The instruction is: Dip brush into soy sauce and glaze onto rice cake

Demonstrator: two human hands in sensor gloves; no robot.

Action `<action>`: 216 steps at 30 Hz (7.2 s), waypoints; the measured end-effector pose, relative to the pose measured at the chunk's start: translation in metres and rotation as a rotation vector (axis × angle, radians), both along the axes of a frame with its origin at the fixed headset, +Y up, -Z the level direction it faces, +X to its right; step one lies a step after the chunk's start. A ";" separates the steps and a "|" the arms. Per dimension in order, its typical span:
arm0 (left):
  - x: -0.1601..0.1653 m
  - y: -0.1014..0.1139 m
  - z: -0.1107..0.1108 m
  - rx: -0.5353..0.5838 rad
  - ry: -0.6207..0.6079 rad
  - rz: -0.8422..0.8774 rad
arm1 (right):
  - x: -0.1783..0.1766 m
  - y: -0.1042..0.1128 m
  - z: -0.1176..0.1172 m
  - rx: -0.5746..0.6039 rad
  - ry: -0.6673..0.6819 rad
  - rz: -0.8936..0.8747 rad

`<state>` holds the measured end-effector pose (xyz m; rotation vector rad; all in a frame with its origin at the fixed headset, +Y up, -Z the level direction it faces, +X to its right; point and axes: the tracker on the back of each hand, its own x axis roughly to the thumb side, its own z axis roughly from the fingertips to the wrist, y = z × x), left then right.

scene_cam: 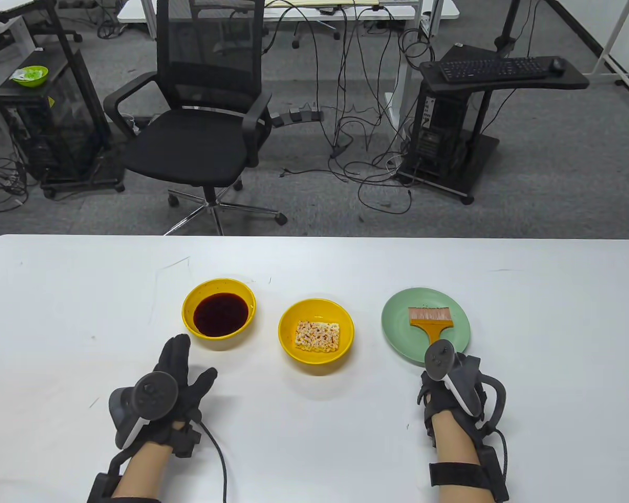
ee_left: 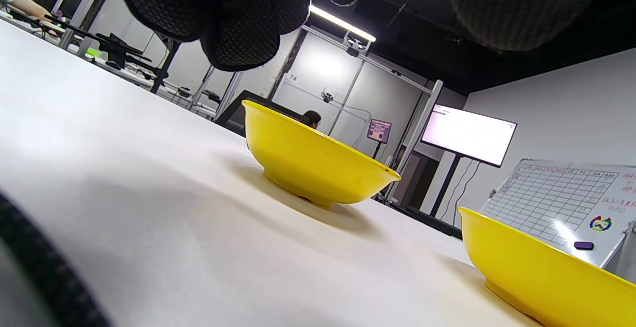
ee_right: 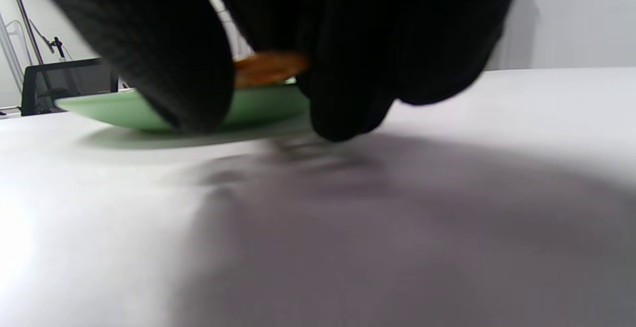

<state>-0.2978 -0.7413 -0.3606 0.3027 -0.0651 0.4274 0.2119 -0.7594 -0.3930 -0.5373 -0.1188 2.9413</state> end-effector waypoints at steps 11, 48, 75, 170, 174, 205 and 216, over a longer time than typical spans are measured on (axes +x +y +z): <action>0.001 0.000 0.000 -0.003 -0.002 -0.002 | -0.001 0.008 0.005 0.208 -0.001 0.039; 0.208 0.080 -0.014 0.224 -0.445 -0.324 | -0.095 0.070 0.032 0.395 0.370 -0.706; 0.083 0.097 -0.061 0.159 -0.022 0.085 | -0.082 0.056 0.025 0.384 0.425 -0.716; 0.149 0.041 -0.078 -0.086 -0.237 0.390 | -0.073 0.046 0.021 0.354 0.383 -0.680; 0.161 0.031 -0.085 -0.141 -0.233 0.396 | -0.071 0.048 0.021 0.362 0.380 -0.681; 0.161 0.037 -0.087 -0.182 -0.297 0.347 | -0.073 0.046 0.020 0.358 0.378 -0.673; 0.165 0.037 -0.091 -0.152 -0.294 0.327 | -0.071 0.047 0.020 0.366 0.378 -0.676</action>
